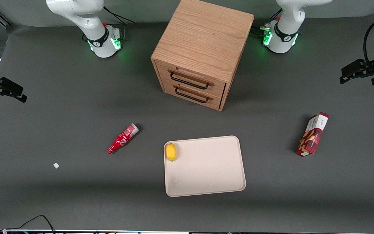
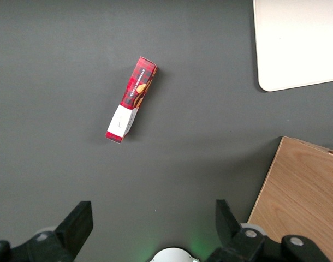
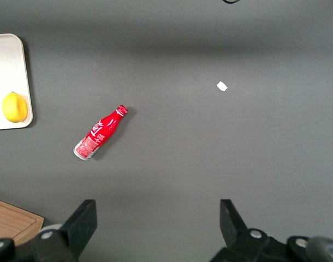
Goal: Place red cookie box on tray
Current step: 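Move the left gripper down over the red plaid shortbread box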
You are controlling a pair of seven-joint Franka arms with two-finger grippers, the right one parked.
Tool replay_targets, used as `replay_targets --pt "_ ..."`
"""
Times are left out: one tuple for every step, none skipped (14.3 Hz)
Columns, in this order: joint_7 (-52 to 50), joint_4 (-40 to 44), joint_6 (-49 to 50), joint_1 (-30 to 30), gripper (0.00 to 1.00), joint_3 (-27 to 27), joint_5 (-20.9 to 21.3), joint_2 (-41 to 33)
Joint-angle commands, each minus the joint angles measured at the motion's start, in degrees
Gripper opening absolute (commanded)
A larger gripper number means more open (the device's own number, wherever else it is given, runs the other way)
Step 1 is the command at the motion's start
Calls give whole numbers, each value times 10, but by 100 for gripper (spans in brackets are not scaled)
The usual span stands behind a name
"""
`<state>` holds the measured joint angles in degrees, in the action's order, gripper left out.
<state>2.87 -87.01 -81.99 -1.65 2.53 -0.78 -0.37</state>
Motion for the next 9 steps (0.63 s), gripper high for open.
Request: replay_targets --pt "1 14 0 5 100 -5 0 7" --pt "0 14 -4 6 100 -5 2 9" --pt "-2 13 -12 6 100 -4 6 13" --pt "-2 12 -19 6 100 -3 12 19" --pt "3 12 -23 6 100 -3 18 31" --pt "6 5 -26 7 100 -2 33 43" --pt "20 -12 -36 7 100 -2 51 55" --pt "47 -33 -69 6 100 -2 58 61" --pt "60 -65 -105 4 100 -2 58 62"
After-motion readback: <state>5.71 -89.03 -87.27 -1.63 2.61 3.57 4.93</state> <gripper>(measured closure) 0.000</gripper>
